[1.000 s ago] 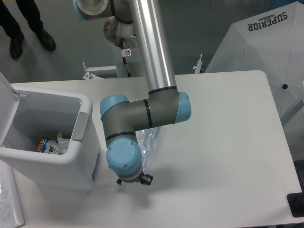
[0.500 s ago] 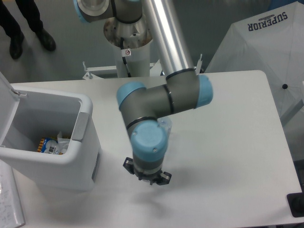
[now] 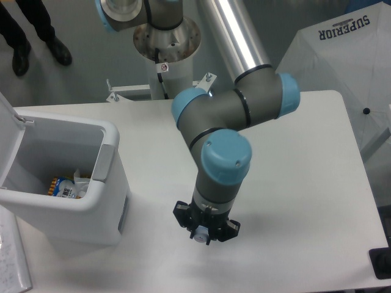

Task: Place the trash in the trash can
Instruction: 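Close the gripper on the bottle and lift it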

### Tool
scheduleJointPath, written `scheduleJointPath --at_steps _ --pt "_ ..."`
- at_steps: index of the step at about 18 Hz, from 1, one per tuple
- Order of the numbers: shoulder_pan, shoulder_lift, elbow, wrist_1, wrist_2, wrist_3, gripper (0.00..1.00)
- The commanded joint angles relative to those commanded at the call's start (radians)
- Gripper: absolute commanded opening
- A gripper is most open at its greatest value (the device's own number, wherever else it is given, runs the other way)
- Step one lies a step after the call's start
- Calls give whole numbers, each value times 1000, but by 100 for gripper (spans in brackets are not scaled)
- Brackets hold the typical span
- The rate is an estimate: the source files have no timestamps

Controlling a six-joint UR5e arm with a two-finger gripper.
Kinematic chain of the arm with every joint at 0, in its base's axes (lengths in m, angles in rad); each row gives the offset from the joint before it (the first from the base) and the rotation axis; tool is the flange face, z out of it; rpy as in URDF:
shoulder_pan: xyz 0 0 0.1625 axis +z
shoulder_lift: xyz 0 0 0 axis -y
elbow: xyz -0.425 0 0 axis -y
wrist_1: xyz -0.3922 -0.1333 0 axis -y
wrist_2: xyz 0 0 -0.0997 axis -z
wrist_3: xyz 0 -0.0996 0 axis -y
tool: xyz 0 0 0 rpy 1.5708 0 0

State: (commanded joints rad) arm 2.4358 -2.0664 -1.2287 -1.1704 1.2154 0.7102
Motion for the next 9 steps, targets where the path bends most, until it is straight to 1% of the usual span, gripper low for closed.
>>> scheduleJointPath --at_steps 1,3,5,6,7,9 --pt "14 6 0 9 -46 2 4" --pt "26 26 0 46 -149 -9 4" --pt "57 49 2 60 -262 -11 4" --pt "63 61 2 77 -311 -12 4" --pt "65 71 2 95 -344 -18 4" --pt "65 77 2 142 -369 -53 4"
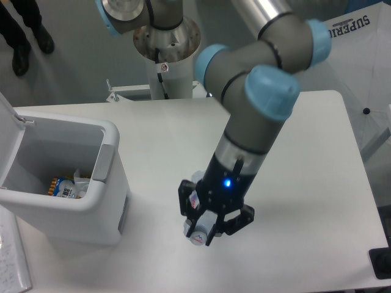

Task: Place the trash in the trash can
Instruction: 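Close the gripper on the bottle and lift it, then carry the bottle over the trash bin and lower it in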

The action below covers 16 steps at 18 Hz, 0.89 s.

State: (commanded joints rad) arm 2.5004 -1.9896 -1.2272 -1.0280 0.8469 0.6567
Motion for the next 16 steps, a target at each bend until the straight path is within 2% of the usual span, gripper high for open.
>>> scheduleJointPath --at_steps 3,8,16 --pt "-5 18 0 69 -49 -37 4" --pt "-8 49 5 146 -152 -69 4" --pt "-25 123 5 158 -371 -72 5"
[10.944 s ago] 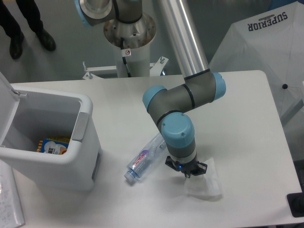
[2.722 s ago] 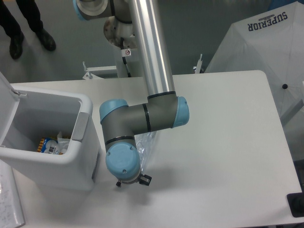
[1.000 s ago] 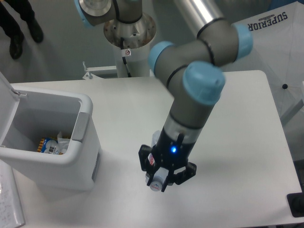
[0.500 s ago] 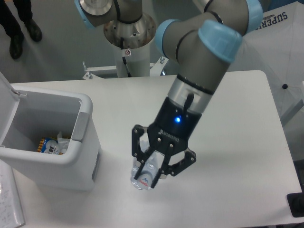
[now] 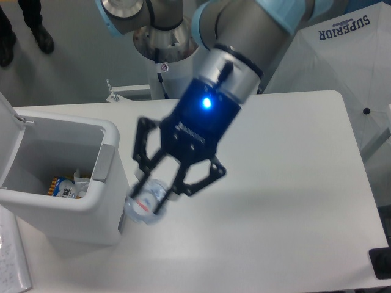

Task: Place the trash in the trash can
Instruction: 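Carry the bottle over the trash bin and lower it in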

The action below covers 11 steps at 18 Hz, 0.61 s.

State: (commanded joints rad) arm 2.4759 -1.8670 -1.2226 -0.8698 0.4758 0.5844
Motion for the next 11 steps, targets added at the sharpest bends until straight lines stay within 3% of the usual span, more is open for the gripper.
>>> scheduleJointPath --at_steps 5,11 --pt "-46 31 -8 0 -65 -2 5" --pt "-107 83 -80 0 -75 0 6"
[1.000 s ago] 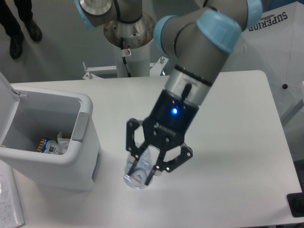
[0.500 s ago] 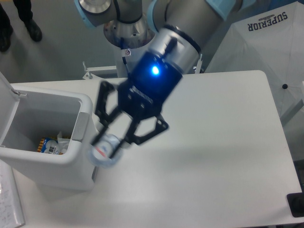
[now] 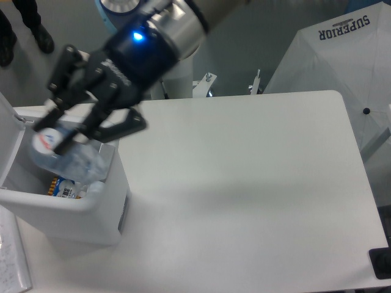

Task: Place the trash in the trash can
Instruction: 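Carry the bottle over the trash bin and lower it in, then open the gripper to release the bottle into the bin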

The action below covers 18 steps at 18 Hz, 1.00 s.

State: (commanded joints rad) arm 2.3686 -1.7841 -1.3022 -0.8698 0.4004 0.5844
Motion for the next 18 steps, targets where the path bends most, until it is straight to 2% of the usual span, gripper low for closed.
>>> scheduleJointPath --at_steps 4,7,10,11,12,13,16,18 --pt "-20 12 -52 2 0 2 8" --pt "-34 23 -100 3 0 12 14" --pt "-40 26 -140 3 0 34 27" --pt "-41 34 -156 3 1 47 41" --pt "-42 40 -176 3 2 67 63" --pt "-42 51 -198 3 2 90 73" --pt "-46 75 -259 3 2 152 88" --pt "-46 89 -299 3 2 193 89"
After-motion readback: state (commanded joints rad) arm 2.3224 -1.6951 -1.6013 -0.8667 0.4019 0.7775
